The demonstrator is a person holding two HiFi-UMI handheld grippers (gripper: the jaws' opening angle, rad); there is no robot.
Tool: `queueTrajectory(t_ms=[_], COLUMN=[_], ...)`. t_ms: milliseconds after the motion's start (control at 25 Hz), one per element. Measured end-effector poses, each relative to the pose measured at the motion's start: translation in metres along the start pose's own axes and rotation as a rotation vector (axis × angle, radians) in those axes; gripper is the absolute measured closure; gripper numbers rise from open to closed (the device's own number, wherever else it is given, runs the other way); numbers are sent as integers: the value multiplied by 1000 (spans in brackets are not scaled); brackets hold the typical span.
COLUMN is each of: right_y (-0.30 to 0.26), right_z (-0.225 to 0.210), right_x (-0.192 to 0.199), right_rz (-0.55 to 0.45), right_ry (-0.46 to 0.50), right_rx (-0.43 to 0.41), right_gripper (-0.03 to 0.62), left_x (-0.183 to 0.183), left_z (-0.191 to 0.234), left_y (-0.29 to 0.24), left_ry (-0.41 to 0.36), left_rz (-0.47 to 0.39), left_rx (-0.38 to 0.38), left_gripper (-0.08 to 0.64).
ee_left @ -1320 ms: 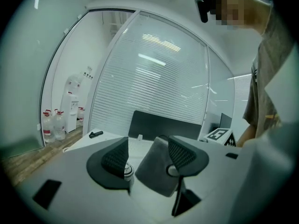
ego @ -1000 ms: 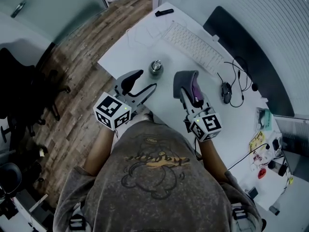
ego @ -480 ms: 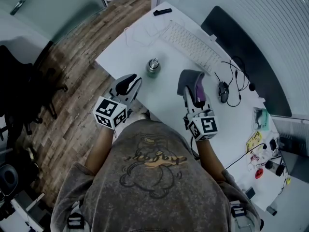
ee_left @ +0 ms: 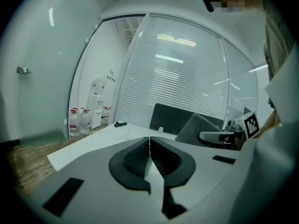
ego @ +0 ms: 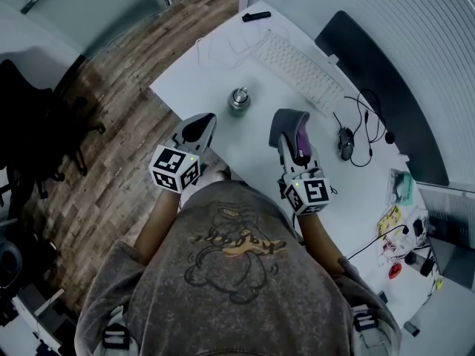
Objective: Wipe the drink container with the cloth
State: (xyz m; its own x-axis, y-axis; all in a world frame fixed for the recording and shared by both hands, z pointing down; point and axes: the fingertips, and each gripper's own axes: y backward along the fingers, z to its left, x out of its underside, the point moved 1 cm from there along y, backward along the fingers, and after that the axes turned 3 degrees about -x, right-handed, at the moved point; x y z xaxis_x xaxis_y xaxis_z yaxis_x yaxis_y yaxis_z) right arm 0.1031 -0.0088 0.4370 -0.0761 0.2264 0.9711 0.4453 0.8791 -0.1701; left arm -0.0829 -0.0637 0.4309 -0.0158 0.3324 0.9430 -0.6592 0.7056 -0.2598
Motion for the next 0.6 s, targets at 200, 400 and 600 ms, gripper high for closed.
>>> queueTrajectory(t_ms=[200,400,600], right_y=[-5,-8,-7], right_z=[2,6,8], right_x=[-3,-7,-7], right_rz=[-7,-15,-18], right_ry=[-6,-13,-18], right_rx=[-12,-28,-29], right_gripper=[541,541,541], left_x=[-2,-6,-10], left_z=[1,4,6], left_y=[3,7,12], left_ry=[11,20,23], left_rz=[-4,-16,-23], left_rx=[-16,-30,-32], left_gripper=[535,535,535])
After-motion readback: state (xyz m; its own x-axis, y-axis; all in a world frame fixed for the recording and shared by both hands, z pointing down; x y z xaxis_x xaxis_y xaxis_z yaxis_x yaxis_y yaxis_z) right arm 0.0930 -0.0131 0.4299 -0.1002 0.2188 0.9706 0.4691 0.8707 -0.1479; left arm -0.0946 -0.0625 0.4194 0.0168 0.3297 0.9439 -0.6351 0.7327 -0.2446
